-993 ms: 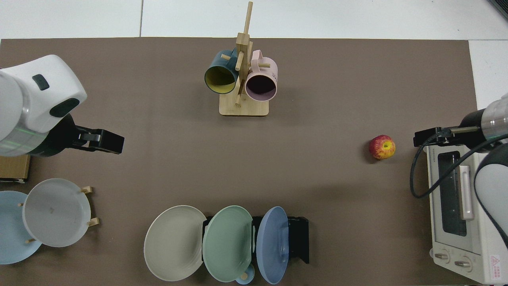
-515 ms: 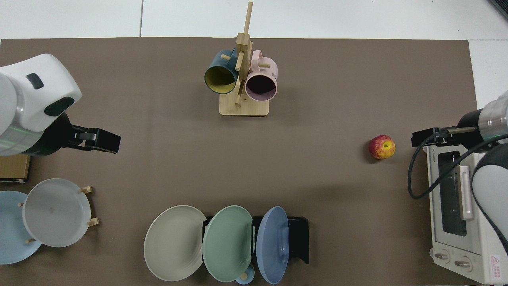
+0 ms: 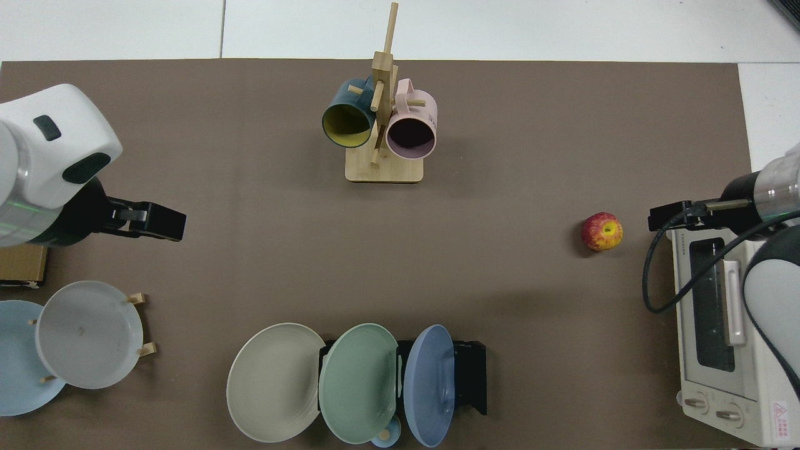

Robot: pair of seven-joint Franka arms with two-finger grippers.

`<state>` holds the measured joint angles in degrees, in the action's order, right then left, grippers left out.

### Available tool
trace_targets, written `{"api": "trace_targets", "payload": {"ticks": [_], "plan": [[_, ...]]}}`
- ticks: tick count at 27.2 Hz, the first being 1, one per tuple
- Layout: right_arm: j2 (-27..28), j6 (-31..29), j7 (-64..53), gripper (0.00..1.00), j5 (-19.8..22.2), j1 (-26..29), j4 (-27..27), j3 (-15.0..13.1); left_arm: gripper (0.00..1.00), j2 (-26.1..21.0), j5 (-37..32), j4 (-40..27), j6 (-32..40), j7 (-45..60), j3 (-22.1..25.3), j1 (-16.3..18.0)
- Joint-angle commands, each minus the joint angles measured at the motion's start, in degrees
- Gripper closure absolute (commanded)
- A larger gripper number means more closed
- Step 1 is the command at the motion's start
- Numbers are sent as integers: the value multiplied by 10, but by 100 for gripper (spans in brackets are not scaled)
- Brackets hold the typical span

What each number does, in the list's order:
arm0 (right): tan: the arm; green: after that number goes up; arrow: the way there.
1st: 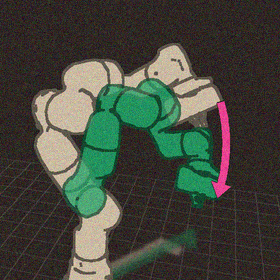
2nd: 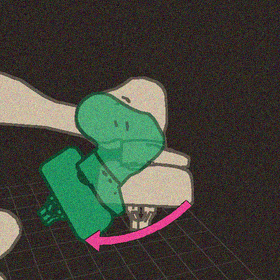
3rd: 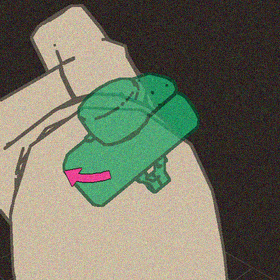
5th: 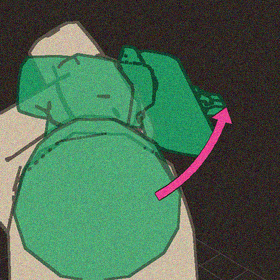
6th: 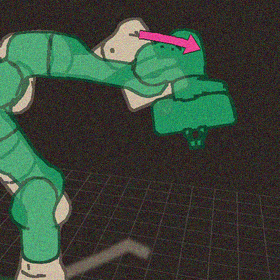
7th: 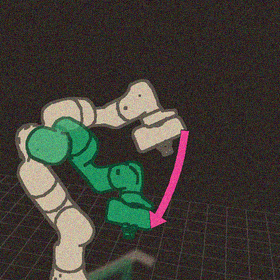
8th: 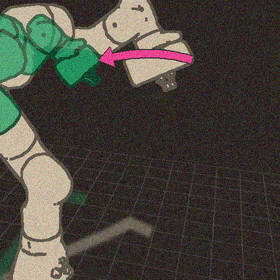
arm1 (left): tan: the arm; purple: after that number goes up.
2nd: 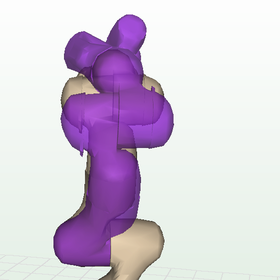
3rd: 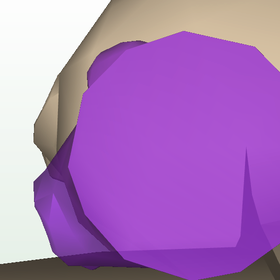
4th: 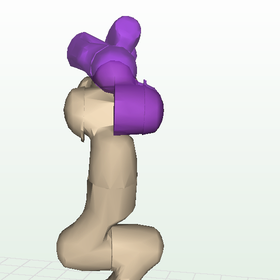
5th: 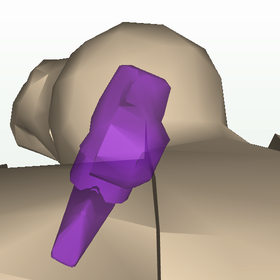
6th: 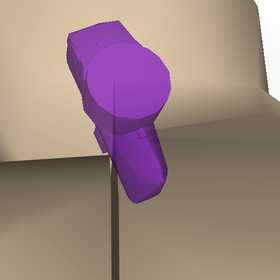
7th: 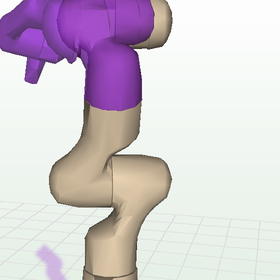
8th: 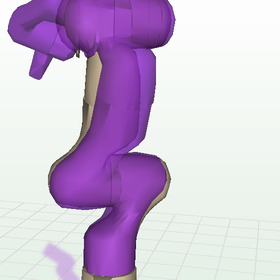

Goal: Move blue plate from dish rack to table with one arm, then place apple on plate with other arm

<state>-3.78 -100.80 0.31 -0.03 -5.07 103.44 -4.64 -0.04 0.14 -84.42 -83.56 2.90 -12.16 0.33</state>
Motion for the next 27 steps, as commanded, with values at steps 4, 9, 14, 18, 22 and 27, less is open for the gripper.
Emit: {"api": "trace_targets", "payload": {"ticks": [4,9,14,18,22,27], "plan": [[-4,-4,6,0,-9,6,3,3,0,10,-3,-4,10,4,6,0],[-4,-5,6,0,-9,6,3,3,0,15,-2,-12,13,3,4,0],[-4,-4,6,0,-9,6,3,3,0,27,3,-28,19,4,-4,-3],[-4,-5,6,0,-9,6,3,3,0,65,33,-80,9,5,-9,-9],[-4,-4,6,0,-9,6,3,3,0,99,76,-125,3,21,-44,-7],[-4,-5,7,0,-9,6,3,2,0,150,158,-209,-45,39,-80,-8]]}}
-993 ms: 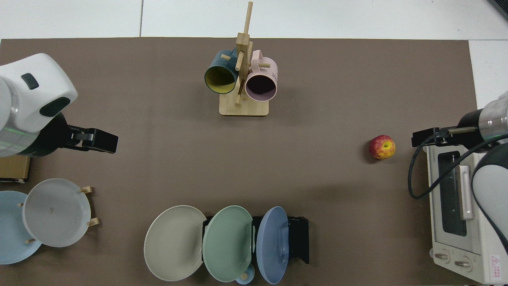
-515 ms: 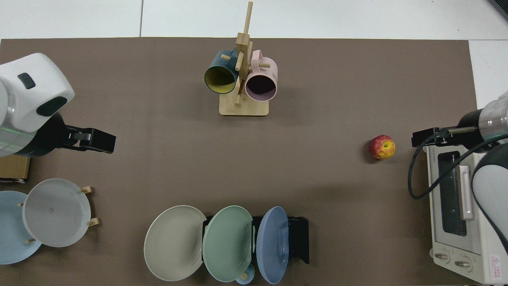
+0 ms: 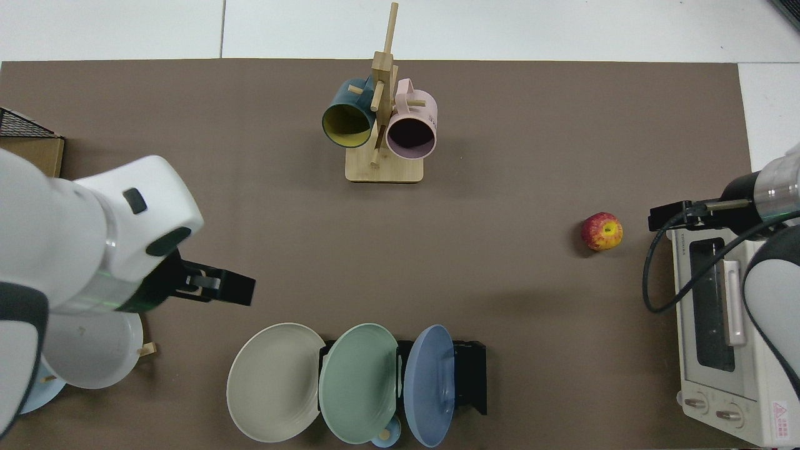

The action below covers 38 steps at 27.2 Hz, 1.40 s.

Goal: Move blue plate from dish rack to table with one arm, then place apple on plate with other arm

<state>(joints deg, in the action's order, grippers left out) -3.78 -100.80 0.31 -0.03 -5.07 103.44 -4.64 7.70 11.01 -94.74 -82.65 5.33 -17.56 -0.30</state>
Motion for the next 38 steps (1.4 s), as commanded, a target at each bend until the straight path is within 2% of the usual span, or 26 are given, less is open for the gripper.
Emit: {"api": "trace_targets", "payload": {"ticks": [1,5,9,11,14,17,20,28,31,33,34,35,37,38], "plan": [[-4,-5,7,0,-9,7,3,2,0,81,51,-125,-72,25,-43,-1],[-4,-5,7,0,-9,8,3,2,1,101,53,-185,-145,85,-96,-2],[-4,-5,4,0,-10,8,3,3,1,101,54,-242,-239,165,-178,6],[-1,-22,2,0,-11,1,1,5,1,100,54,-257,-261,181,-186,1],[-2,-59,10,0,-11,-16,12,5,1,90,54,-274,-283,197,-225,6],[9,-67,11,0,-13,-14,14,5,1,89,65,-287,-305,203,-232,5],[36,-91,10,0,-5,-12,17,5,1,85,98,-297,-319,202,-247,5],[111,-158,12,0,-15,-9,24,5,3,43,108,-336,-402,229,-301,7],[127,-208,10,0,-14,-12,53,5,14,43,108,-336,-395,247,-308,7],[136,-246,6,0,-14,-12,75,5,28,43,108,-335,-391,248,-308,7],[142,-263,4,0,-14,-11,83,5,37,43,108,-335,-390,248,-308,7],[149,-276,3,0,-14,-8,90,5,51,43,107,-335,-386,249,-308,7],[163,-286,4,0,-14,-7,91,5,82,43,106,-332,-379,249,-308,7],[169,-286,3,0,-14,-7,92,5,91,43,106,-331,-378,248,-308,7]]}}
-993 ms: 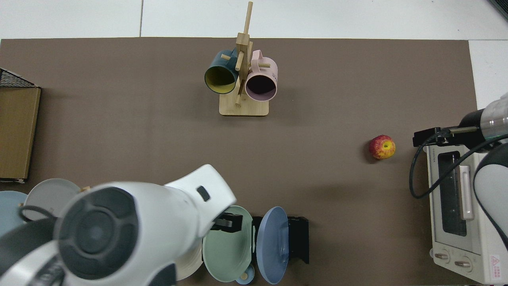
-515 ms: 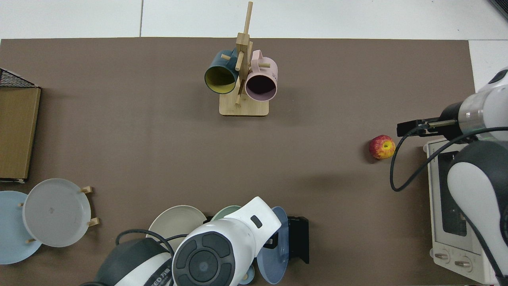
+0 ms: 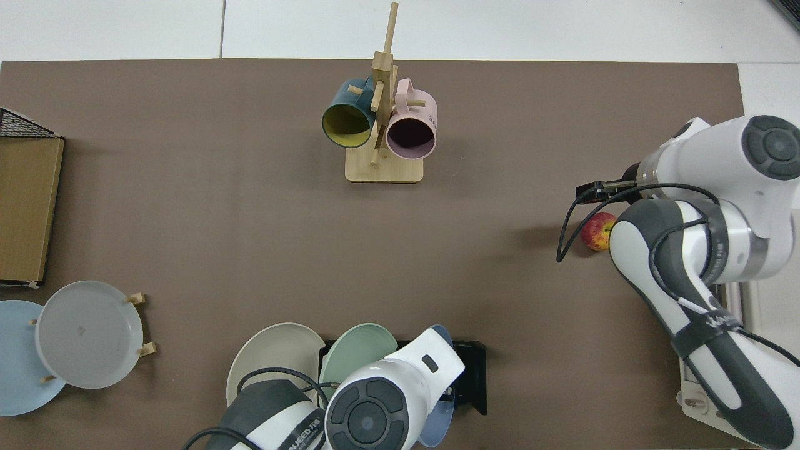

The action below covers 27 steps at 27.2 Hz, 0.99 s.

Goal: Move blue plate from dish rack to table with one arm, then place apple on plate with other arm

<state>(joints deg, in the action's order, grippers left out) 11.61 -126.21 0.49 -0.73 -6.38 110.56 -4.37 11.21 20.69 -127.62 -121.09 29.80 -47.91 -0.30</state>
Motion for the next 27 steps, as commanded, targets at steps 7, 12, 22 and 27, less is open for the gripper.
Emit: {"api": "trace_targets", "payload": {"ticks": [7,12,22,27], "plan": [[39,-65,-8,0,-6,13,56,2,100,17,4,13,44,5,-3,7],[42,-80,-12,0,-4,15,78,2,100,27,-3,26,78,32,-3,7],[41,-71,-22,71,4,18,95,1,100,42,-51,96,171,52,16,9],[41,-67,-23,100,4,22,91,1,100,23,-61,126,171,37,60,7]]}}
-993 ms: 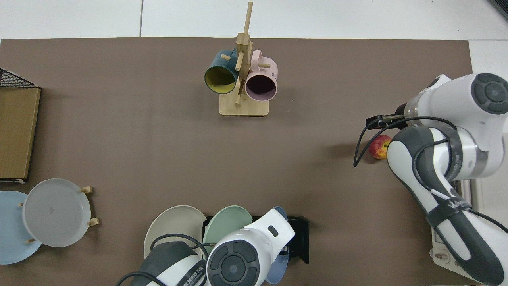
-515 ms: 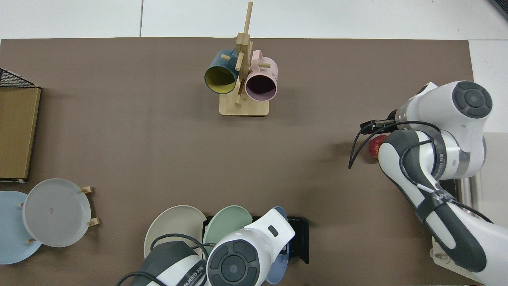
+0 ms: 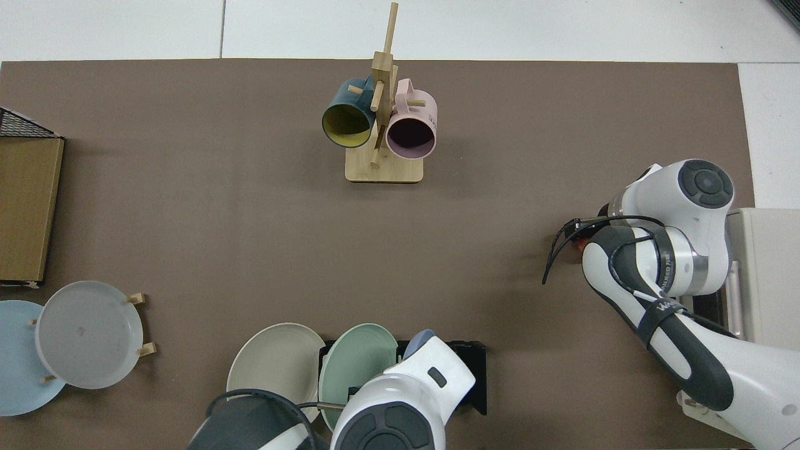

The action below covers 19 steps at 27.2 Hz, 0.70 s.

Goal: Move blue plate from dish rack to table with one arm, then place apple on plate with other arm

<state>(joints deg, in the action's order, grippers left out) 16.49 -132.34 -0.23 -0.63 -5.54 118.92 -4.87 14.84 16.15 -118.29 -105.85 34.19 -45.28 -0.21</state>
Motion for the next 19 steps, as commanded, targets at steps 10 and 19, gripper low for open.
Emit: {"api": "trace_targets", "payload": {"ticks": [10,19], "plan": [[-25,61,-17,100,3,10,-50,7,100,-72,35,41,-76,-107,147,7],[-66,146,-17,100,4,-3,-107,7,100,-125,208,41,-90,-421,247,10]]}}
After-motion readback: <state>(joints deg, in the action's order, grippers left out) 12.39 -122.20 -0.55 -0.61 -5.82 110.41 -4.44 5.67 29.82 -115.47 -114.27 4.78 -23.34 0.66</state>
